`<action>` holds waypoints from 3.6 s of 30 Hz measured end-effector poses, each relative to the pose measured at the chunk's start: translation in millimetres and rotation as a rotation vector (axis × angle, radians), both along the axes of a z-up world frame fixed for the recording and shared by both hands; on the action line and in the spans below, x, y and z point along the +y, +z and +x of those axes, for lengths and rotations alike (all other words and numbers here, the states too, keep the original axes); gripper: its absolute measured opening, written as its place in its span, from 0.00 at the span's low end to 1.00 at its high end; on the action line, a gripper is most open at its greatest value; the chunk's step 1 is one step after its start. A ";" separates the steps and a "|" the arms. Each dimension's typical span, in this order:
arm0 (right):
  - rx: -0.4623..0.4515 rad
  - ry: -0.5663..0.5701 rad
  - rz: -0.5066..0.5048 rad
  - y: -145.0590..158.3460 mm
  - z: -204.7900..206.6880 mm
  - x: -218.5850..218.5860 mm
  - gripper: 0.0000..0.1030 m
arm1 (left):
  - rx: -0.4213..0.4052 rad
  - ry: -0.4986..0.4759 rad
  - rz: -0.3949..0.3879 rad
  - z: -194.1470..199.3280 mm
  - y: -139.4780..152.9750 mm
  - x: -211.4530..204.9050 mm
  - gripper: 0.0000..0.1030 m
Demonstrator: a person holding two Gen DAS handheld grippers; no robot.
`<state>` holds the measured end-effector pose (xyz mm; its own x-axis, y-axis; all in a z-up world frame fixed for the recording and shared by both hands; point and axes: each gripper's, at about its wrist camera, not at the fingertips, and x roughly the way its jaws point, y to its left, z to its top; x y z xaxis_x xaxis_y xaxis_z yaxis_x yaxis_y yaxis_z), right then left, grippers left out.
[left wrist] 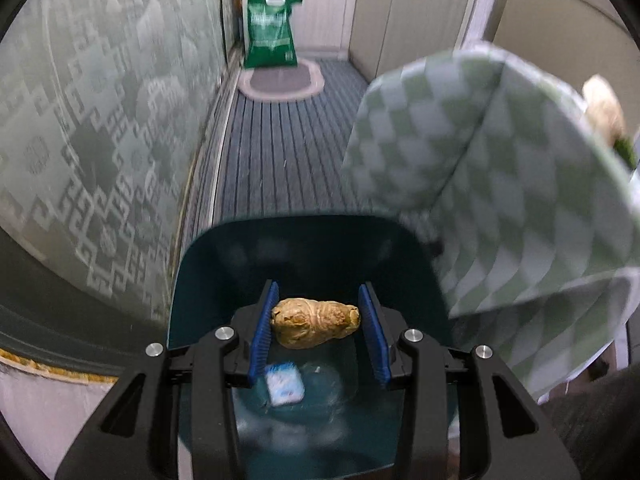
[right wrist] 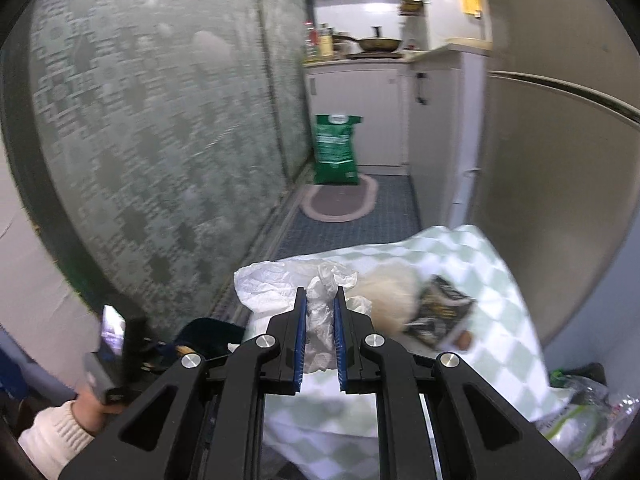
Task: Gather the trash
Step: 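Drop the ginger into the teal bin while the right tool drops the tissue there, then grasp the green lime half with the left tool while the right tool grasps white tissue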
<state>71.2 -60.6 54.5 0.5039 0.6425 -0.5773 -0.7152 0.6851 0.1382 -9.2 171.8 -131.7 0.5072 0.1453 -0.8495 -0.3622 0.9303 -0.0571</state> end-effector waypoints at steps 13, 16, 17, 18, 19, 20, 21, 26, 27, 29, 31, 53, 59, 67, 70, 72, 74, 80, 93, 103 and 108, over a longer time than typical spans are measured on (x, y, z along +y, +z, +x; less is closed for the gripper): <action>0.055 0.153 -0.123 -29.6 -36.8 85.4 0.12 | 0.041 0.021 0.002 -25.2 -12.8 21.5 0.33; 0.071 0.168 -0.171 -41.9 -41.0 102.6 0.12 | -0.001 0.029 0.016 -33.4 -1.9 23.9 0.26; 0.076 0.173 -0.190 -46.4 -42.2 108.8 0.12 | -0.021 0.035 0.017 -37.9 2.8 25.3 0.24; 0.081 0.178 -0.207 -50.6 -43.0 114.5 0.12 | -0.037 0.034 0.017 -40.4 7.1 25.0 0.22; 0.085 0.181 -0.219 -54.2 -44.2 118.7 0.12 | -0.056 0.030 0.024 -43.7 13.8 24.8 0.22; 0.089 0.185 -0.229 -57.4 -44.3 121.5 0.12 | -0.086 0.027 0.039 -48.5 22.1 23.2 0.21; 0.094 0.189 -0.243 -61.6 -45.1 126.0 0.12 | -0.108 0.024 0.046 -51.4 28.1 22.4 0.20; 0.121 0.219 -0.293 -79.0 -48.1 143.7 0.12 | -0.285 -0.003 0.063 -74.6 69.4 13.1 0.16; 0.127 0.226 -0.301 -81.7 -49.2 146.5 0.12 | -0.312 -0.008 0.068 -76.9 74.9 11.8 0.15; 0.143 0.243 -0.315 -89.2 -52.0 153.2 0.12 | -0.387 -0.019 0.084 -86.8 90.7 6.9 0.14; 0.160 0.260 -0.324 -94.8 -55.6 159.1 0.12 | -0.445 -0.022 0.089 -93.8 103.0 3.2 0.14; 0.141 0.278 -0.088 -54.1 -52.6 128.6 0.54 | -0.850 -0.080 0.072 -126.8 183.1 -37.5 0.14; 0.089 0.149 -0.007 -35.3 -23.2 76.0 0.66 | -0.842 -0.129 0.055 -101.9 185.1 -58.8 0.20; 0.056 -0.014 0.057 -20.9 11.9 2.1 0.73 | -0.813 -0.199 0.024 -59.0 182.0 -94.7 0.41; 0.050 -0.077 0.074 -17.6 23.6 -24.1 0.75 | -0.780 -0.223 0.010 -38.8 175.8 -107.7 0.46; 0.027 -0.120 0.072 -15.4 28.8 -40.5 0.76 | -0.754 -0.238 -0.006 -25.9 170.4 -115.4 0.49; 0.013 -0.140 0.067 -14.9 30.6 -52.0 0.76 | -0.722 -0.260 -0.037 -11.3 163.3 -122.5 0.52; 0.029 -0.175 0.078 -16.7 45.6 -86.1 0.78 | -0.593 -0.290 -0.071 30.9 140.0 -143.3 0.51; 0.025 -0.078 -0.007 4.8 80.6 -88.2 0.78 | -0.467 -0.330 -0.092 87.7 107.5 -188.2 0.47; 0.185 0.064 -0.009 -10.5 119.9 -54.3 0.62 | -0.430 -0.279 -0.191 105.5 98.2 -177.2 0.30; 0.262 0.101 -0.036 -28.4 128.2 -31.9 0.42 | -0.451 -0.285 -0.192 99.9 101.2 -175.0 0.29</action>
<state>199.4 -92.4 26.1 0.2691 0.6583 -0.7030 -0.7230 0.6203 0.3041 90.7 -3.2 -30.5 0.8226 -0.1867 -0.5370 0.0015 0.9453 -0.3263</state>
